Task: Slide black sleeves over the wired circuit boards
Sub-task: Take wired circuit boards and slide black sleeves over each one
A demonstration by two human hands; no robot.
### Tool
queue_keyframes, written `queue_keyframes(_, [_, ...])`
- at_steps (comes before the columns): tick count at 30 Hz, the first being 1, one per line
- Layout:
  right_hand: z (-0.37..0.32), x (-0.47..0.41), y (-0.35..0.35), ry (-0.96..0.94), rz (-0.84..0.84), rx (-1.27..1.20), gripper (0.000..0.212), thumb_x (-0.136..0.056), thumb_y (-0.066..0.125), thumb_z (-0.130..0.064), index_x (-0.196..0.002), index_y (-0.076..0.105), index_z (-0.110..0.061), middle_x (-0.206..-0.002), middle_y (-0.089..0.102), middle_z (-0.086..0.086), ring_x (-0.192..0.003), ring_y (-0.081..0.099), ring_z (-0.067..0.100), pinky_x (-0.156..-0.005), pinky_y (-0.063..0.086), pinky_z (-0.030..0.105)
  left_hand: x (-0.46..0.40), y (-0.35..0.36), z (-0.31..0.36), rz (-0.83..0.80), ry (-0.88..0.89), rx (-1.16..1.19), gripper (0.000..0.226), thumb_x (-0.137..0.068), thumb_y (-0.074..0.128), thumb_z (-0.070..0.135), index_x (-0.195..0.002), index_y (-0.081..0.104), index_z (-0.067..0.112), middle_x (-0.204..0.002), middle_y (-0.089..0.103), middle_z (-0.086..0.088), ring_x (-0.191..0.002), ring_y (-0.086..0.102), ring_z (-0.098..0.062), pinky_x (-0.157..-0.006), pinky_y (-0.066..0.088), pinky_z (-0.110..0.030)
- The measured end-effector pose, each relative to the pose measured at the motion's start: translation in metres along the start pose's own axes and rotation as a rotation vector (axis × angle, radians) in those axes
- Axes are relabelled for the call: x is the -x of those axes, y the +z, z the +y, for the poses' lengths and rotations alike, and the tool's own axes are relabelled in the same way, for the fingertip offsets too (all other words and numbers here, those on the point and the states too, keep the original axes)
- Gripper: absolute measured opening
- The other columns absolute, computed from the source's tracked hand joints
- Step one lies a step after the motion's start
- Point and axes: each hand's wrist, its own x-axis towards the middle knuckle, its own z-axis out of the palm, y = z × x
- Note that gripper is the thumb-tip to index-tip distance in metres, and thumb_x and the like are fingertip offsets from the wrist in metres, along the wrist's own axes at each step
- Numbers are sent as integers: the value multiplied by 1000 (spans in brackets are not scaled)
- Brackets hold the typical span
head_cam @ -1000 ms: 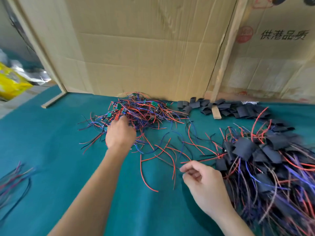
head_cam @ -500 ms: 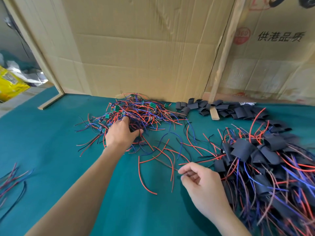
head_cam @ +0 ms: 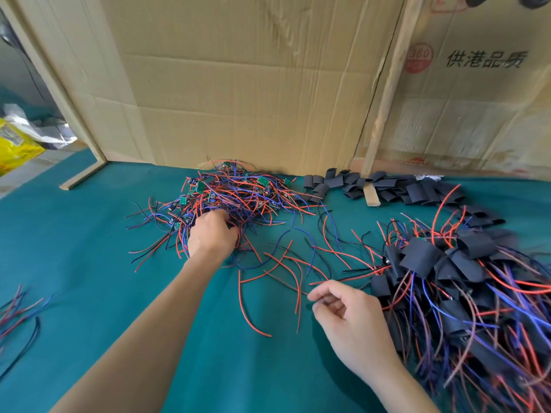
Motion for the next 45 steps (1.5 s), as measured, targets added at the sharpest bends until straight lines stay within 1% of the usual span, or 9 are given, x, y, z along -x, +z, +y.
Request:
queue_keyframes(7, [0,-1,0,11,-2,-2,24,-82,68,-3,-77,72,-27,-72,71,-11,-64,62,10,-69,52,27,9,-7,5,20,53,-1,20,-86,64,23,-105,72,24,-109,67,-15,-97,63,-41,-81,54,-43])
queue_keyframes(13, [-1,-1,-1,7,-13,9,24,-81,69,-2,-76,73,-26,-71,71,-14,-63,62,6,-64,49,16,47,-7,18,42,24,317,5,-82,73,26,-79,69,25,-75,70,4,-84,67,-28,-77,50,-33])
queue_keyframes(15, [-2,-1,-2,9,-11,6,24,-81,69,-2,-76,73,-25,-70,71,-15,-64,62,5,-63,46,13,57,-2,21,26,58,343,5,-84,71,23,-81,70,19,-79,71,2,-85,66,-29,-78,48,-32])
queue_keyframes(18, [-2,0,-2,4,-7,-4,25,-81,69,-1,-76,73,-25,-69,71,-14,-64,62,6,-63,47,13,63,4,21,-14,106,352,18,-88,63,11,-105,71,12,-100,72,-4,-93,65,-29,-83,44,-28])
queue_keyframes(23, [-1,-1,-2,2,-7,-1,25,-81,68,-2,-76,73,-26,-69,71,-13,-63,61,6,-64,49,17,56,0,9,196,66,312,55,-84,49,-8,-134,58,12,-122,60,-17,-114,53,-36,-98,37,-37])
queue_keyframes(29, [-1,-2,-1,-7,-3,8,25,-80,68,-3,-76,73,-27,-69,70,-15,-64,61,6,-65,50,18,39,2,10,227,212,118,17,-89,60,11,-99,74,12,-107,55,-12,-101,55,-36,-79,50,-42])
queue_keyframes(37, [0,-1,-2,-4,-5,-7,25,-80,69,-2,-77,73,-26,-72,70,-15,-65,61,7,-65,49,16,16,9,19,-80,358,-345,29,-95,61,27,-121,69,20,-126,43,-12,-124,36,-35,-97,43,-43])
queue_keyframes(41, [0,-2,-1,2,-4,-15,25,-80,68,-2,-76,73,-26,-72,71,-15,-65,62,7,-66,50,17,17,4,20,-77,386,-271,26,-91,69,27,-114,73,17,-123,48,-13,-120,39,-36,-103,38,-40])
queue_keyframes(45, [0,-3,-3,29,-17,-58,25,-81,69,-1,-76,74,-25,-72,72,-15,-65,63,5,-64,48,14,44,-5,34,45,499,4,17,-84,76,15,-101,76,16,-106,61,-10,-105,51,-32,-97,36,-33])
